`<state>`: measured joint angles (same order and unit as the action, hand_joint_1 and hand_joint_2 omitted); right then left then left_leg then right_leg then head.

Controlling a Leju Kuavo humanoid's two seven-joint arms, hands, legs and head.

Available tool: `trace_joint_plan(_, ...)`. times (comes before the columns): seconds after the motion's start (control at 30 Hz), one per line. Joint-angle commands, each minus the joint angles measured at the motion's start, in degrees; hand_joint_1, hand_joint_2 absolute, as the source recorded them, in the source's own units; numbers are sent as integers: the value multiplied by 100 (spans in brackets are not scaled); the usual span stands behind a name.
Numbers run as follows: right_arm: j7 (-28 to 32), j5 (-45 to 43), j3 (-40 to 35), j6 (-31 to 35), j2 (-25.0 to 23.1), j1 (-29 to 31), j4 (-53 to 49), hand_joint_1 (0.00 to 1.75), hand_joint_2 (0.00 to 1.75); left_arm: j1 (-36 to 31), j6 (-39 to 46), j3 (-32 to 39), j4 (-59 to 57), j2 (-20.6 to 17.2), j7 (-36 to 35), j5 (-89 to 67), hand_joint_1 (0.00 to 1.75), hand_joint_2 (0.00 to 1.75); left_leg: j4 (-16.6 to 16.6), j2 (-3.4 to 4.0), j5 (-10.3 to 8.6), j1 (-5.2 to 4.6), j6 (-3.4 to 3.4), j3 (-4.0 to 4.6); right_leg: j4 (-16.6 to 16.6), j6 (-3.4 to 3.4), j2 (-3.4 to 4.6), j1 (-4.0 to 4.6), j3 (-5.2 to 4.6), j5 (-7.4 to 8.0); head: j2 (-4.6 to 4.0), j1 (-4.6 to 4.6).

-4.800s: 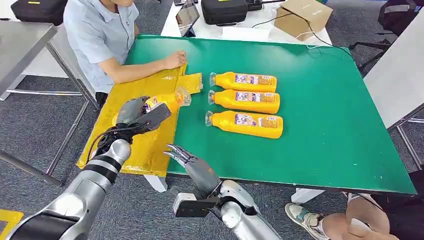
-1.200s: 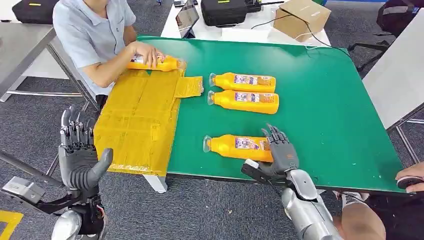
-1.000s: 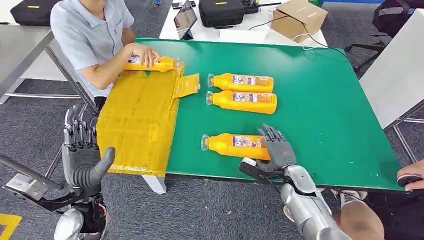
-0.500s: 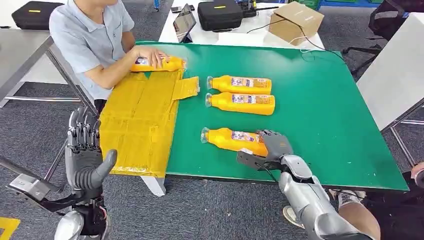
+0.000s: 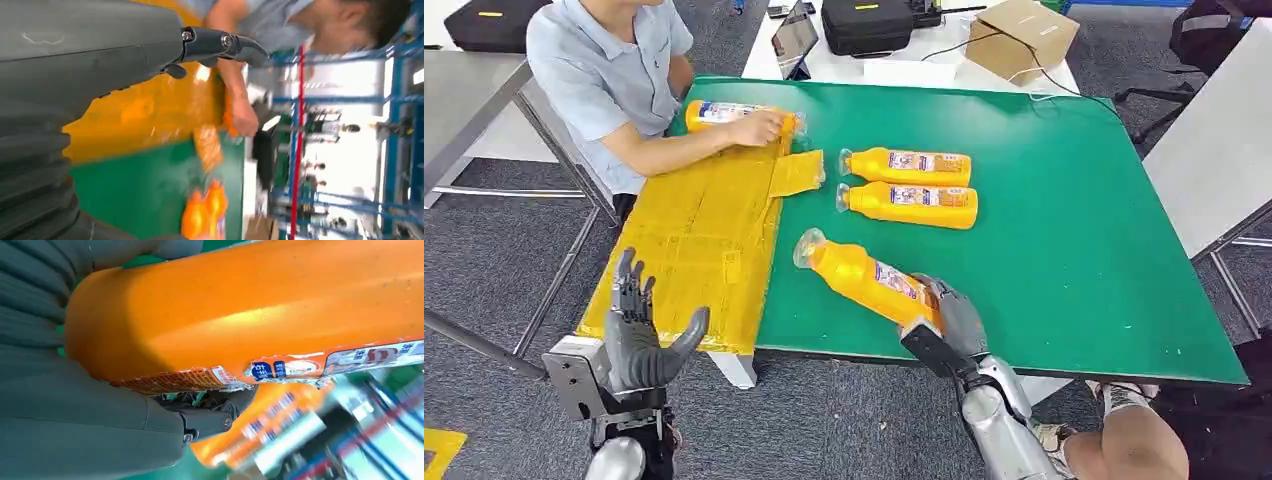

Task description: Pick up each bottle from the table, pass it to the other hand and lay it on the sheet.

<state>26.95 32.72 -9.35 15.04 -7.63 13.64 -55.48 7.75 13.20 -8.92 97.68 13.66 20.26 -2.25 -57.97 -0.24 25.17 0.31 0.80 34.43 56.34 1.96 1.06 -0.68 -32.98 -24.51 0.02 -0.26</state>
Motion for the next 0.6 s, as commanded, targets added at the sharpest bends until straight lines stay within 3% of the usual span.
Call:
trace_joint_plan(0.03,212,-573,-161,235,-388,-544,-1736,175,175,110,-383,-819,-378,-294,240,380,0,175,5,-2,5,-4,-3,-2,-1,-5,-10,-4,1,-8,0,-2)
trace_joint_plan(0.2,357,-619,-684,-72,-411,-582,-1802,175,175,49,-819,-1178,-269,-459,251,272,0,175,4,-2,6,-1,-5,12,-3,-7,-11,-2,-10,-9,0,-2)
trace_joint_plan(0.6,450,-116,-1907,29,-446,-93,-1098,175,175,-507,-1604,-1190,-560,-278,-234,1248,0,175,7,6,1,-1,-4,14,-7,-5,-4,-1,-13,-4,0,-2)
